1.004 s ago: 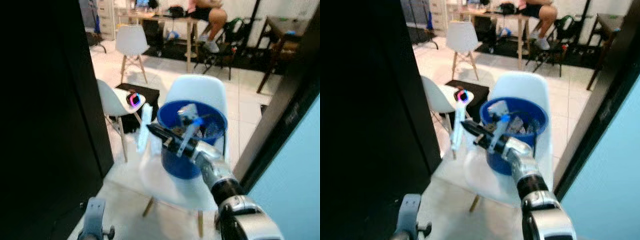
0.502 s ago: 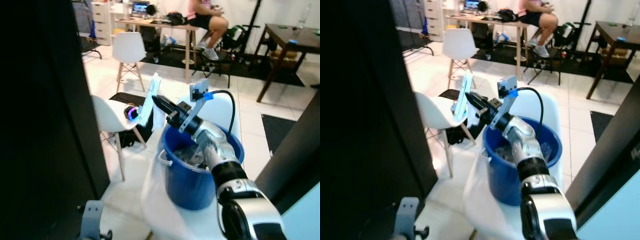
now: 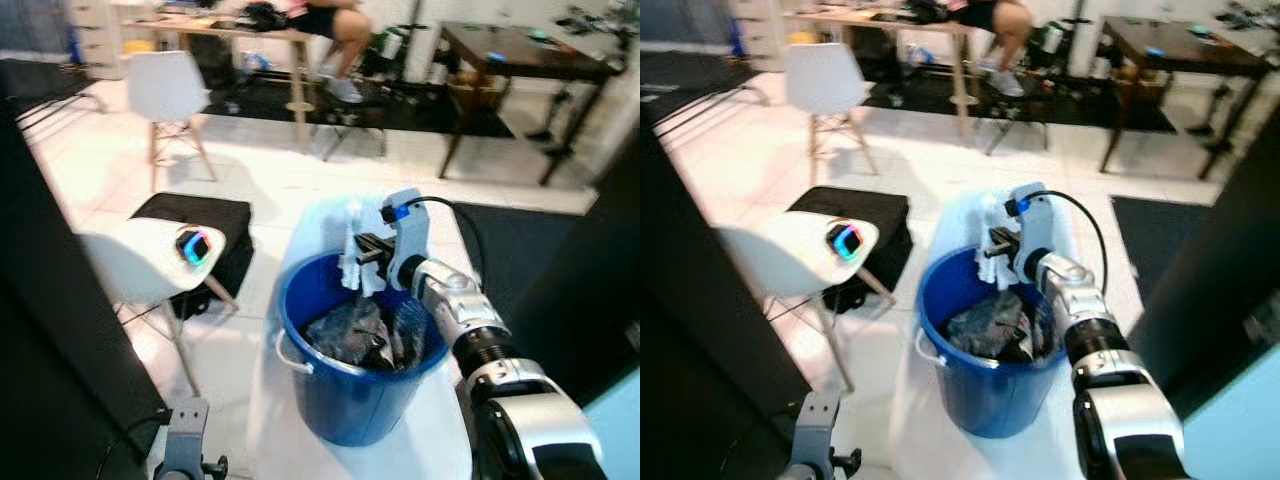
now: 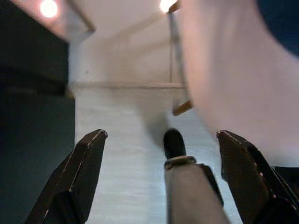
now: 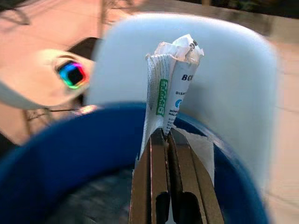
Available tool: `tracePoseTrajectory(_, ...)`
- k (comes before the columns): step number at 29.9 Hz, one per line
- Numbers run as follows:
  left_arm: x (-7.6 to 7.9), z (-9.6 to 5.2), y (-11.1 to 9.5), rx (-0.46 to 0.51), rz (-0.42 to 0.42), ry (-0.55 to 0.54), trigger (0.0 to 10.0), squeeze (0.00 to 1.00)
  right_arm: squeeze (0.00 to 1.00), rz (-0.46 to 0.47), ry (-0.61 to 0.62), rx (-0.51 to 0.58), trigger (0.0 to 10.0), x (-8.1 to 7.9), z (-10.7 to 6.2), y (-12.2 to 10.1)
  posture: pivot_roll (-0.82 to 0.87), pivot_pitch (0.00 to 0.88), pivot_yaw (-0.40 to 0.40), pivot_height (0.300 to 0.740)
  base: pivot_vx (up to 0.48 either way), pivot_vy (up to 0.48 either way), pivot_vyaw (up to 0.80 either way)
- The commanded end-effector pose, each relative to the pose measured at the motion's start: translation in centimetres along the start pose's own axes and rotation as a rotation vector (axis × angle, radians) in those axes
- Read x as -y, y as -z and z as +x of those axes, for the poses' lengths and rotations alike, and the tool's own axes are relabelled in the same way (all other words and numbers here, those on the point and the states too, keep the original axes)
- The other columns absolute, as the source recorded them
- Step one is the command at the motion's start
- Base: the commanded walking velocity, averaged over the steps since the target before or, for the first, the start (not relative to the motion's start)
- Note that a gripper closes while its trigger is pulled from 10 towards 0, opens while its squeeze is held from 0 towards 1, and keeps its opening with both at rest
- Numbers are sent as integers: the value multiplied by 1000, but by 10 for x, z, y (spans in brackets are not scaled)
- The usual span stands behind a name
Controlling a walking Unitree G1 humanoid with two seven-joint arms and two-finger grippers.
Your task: Clean up the room
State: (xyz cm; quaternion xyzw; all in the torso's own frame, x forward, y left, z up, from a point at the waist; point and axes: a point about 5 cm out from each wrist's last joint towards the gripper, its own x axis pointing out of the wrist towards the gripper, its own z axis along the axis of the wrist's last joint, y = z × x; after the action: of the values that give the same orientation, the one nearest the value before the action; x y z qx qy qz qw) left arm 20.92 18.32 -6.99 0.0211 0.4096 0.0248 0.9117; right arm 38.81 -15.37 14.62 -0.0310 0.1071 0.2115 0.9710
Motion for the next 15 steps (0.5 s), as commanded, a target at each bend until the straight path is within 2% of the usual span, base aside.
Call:
tracePoseTrajectory(1,1,-1,8,-30,-7,3,10000,0,0,-7,6,-12,10000,0,-1,4,-24,0,-33,740,0,0,-781)
tracePoseTrajectory(4,4,-2,11,-38,2,8,10000,0,0,-30,22,-26,10000,-3,1,9,-21,0,-36,740,0,0,-652)
tracePoseTrajectory(9,3,-2,13,-45,7,8,10000,0,0,-72,34,-59,10000,-10,5,16,-17,0,-39,740,0,0,0)
tracePoseTrajectory(13,2,-2,12,-42,10,6,10000,0,0,-58,16,-54,10000,-15,6,19,-13,0,-41,740,0,0,0)
tracePoseTrajectory(15,0,-2,11,-38,18,2,10000,0,0,-14,-46,-11,10000,-26,10,17,-6,0,-43,740,0,0,0)
